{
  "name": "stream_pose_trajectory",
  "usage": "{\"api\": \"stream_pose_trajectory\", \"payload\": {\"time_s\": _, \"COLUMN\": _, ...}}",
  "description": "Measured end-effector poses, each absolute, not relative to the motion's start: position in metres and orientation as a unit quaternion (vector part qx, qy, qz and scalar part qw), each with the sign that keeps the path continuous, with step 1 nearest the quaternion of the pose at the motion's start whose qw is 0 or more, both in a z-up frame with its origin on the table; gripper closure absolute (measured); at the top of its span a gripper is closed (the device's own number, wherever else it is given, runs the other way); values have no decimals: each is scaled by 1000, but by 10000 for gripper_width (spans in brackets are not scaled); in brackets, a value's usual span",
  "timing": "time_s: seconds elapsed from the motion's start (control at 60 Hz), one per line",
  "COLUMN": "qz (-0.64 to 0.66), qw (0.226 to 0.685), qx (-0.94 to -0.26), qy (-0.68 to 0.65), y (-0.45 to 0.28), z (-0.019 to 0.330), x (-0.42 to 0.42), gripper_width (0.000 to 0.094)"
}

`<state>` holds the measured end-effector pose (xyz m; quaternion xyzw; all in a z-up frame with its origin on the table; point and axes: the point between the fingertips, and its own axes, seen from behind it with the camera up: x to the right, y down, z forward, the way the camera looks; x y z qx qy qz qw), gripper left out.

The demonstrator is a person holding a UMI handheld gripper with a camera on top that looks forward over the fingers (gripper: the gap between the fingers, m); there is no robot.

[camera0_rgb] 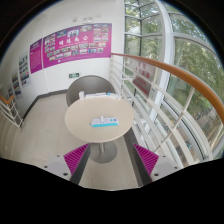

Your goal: Unplug charger

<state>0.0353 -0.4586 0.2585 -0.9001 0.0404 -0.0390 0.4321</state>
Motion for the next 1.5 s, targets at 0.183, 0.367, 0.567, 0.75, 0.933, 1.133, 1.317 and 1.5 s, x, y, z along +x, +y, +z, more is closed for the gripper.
{"api": "stream_pose_trajectory", "payload": {"time_s": 0.183, "qz": -38, "qw": 416, "qx": -908, "qy": 38, "y": -434, "z": 211, "x": 49, "gripper_width": 76}}
{"api": "stream_pose_trajectory", "payload": {"time_s": 0.367, "qz": -16, "qw": 432, "qx": -901, "qy": 30, "y": -366, "z": 166, "x": 35, "gripper_width": 78}}
{"api": "stream_pose_trajectory", "payload": {"time_s": 0.567, "qz": -13, "qw": 474, "qx": -880, "qy": 13, "y": -241, "z": 115, "x": 12, "gripper_width": 79}}
{"api": "stream_pose_trajectory", "payload": {"time_s": 0.75, "qz": -19, "qw": 492, "qx": -871, "qy": 10, "y": -134, "z": 59, "x": 11, "gripper_width": 142}}
{"api": "stream_pose_trajectory", "payload": {"time_s": 0.933, "qz": -30, "qw": 485, "qx": -874, "qy": 24, "y": -85, "z": 27, "x": 23, "gripper_width": 533}}
{"api": "stream_pose_trajectory", "payload": {"time_s": 1.133, "qz": -37, "qw": 489, "qx": -871, "qy": 26, "y": -84, "z": 19, "x": 20, "gripper_width": 825}}
{"api": "stream_pose_trajectory", "payload": {"time_s": 1.317, "qz": -28, "qw": 484, "qx": -873, "qy": 39, "y": -79, "z": 20, "x": 21, "gripper_width": 890}}
{"api": "stream_pose_trajectory", "payload": {"time_s": 1.5, "qz": -27, "qw": 486, "qx": -872, "qy": 61, "y": -79, "z": 24, "x": 22, "gripper_width": 893}}
